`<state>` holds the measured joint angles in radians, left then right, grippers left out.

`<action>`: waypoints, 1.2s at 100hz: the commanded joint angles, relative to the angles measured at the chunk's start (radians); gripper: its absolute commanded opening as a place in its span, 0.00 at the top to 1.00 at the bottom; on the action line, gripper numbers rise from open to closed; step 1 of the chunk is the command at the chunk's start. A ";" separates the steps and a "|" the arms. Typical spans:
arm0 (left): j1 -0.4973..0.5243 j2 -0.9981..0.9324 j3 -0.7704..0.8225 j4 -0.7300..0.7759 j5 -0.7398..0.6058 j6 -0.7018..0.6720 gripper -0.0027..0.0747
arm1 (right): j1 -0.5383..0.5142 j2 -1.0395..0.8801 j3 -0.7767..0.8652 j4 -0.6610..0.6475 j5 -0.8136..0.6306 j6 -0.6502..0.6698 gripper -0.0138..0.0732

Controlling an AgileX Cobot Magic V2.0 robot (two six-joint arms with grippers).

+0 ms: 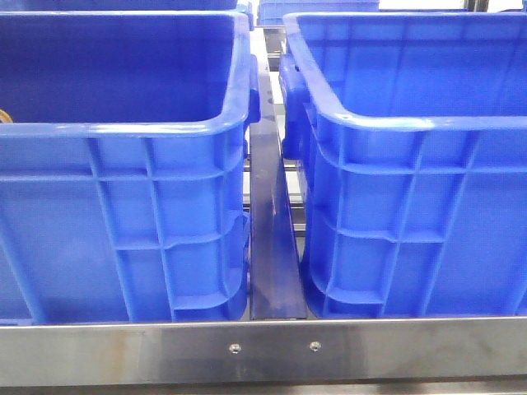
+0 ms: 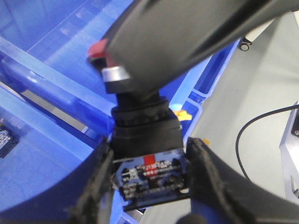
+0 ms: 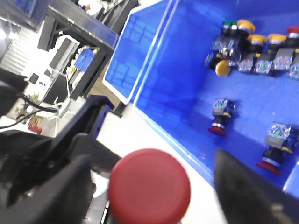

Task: Pick red and yellow buttons and place in box
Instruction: 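Carry the red button with the right gripper over the empty crate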

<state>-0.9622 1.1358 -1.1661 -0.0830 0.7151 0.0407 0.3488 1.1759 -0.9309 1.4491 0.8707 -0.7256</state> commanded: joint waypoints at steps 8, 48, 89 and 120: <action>-0.007 -0.019 -0.028 -0.006 -0.067 0.001 0.99 | 0.007 -0.004 -0.046 0.065 0.023 -0.015 0.51; -0.007 -0.019 -0.028 0.016 -0.065 0.001 0.43 | 0.007 -0.004 -0.046 0.043 0.009 -0.029 0.65; 0.068 -0.019 -0.028 0.035 -0.048 -0.018 0.25 | 0.001 -0.009 -0.046 0.038 -0.203 -0.179 0.65; 0.326 -0.054 0.020 0.040 -0.077 -0.056 0.26 | 0.001 -0.009 -0.046 0.035 -0.400 -0.343 0.65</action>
<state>-0.7154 1.1282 -1.1481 -0.0456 0.7183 0.0078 0.3555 1.1900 -0.9408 1.4297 0.5118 -1.0159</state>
